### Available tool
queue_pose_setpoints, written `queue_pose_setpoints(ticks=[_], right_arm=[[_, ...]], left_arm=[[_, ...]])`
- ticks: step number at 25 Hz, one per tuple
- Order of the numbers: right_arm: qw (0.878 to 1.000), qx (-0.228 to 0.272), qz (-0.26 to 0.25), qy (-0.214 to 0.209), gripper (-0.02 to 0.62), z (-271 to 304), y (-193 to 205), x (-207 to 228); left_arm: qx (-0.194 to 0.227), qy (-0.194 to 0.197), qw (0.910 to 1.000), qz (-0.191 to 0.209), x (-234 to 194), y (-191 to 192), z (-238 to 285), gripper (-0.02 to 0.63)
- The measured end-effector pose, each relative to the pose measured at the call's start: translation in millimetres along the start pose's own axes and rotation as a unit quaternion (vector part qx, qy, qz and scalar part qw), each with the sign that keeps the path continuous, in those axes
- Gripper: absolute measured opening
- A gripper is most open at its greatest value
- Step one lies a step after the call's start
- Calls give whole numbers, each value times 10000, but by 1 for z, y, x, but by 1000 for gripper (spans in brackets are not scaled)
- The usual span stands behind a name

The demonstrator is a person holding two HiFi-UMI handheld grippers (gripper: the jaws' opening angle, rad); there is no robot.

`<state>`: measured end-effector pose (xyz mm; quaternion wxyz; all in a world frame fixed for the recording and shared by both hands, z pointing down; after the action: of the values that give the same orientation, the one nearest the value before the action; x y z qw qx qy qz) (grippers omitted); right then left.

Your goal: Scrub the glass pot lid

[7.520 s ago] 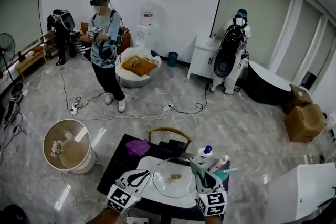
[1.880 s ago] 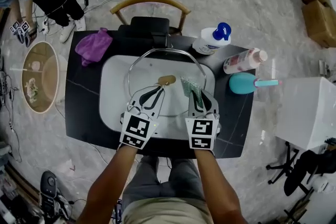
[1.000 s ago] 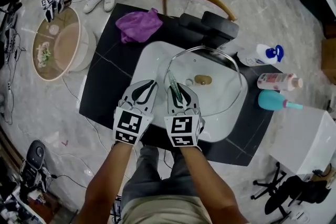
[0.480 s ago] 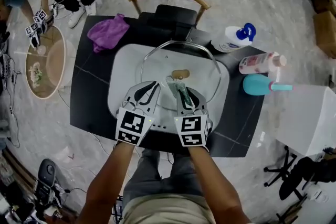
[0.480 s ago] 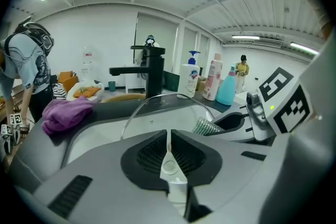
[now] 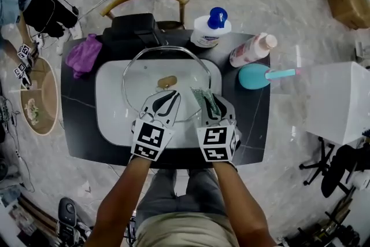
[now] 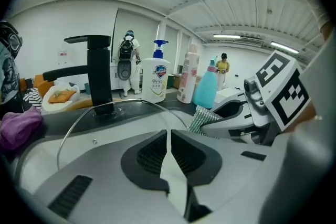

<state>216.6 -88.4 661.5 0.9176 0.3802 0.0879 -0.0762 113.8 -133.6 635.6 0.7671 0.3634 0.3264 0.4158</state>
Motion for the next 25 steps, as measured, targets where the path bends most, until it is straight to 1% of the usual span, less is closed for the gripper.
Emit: queue_pose_setpoints(ticks=[3, 7, 12, 16, 22, 25], right_arm=[[10000, 25, 46, 33, 89, -4, 2, 6], [10000, 33, 69, 39, 89, -3, 1, 4], [9998, -17, -103, -175, 87, 1, -1, -18], [9984, -37, -294, -472, 87, 7, -3, -54], [9930, -26, -594, -1016, 87, 11, -18, -134], [9896, -38, -764, -1219, 87, 14, -27, -168]], left_arm=[[-30, 98, 9999, 46, 6, -2, 9, 35], [-53, 136, 9999, 72, 9, -2, 12, 35], [-41, -26, 10000, -23, -2, 7, -4, 35], [-11, -298, 9994, -188, -21, 22, -32, 35], [82, -802, 9958, -439, -55, 46, -95, 35], [134, -1005, 9934, -538, -68, 53, -124, 35]])
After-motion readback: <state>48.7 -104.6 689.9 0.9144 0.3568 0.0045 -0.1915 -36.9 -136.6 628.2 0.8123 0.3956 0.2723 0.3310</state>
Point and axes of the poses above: the fingertips, and each gripper's own axes: z forward along the fingers, x to its right, y out of its underside, the point moved 2 cm from there along -z, backward along the fingers, and after that the axes turned 9 degrees about y, right-handed, at the moved point
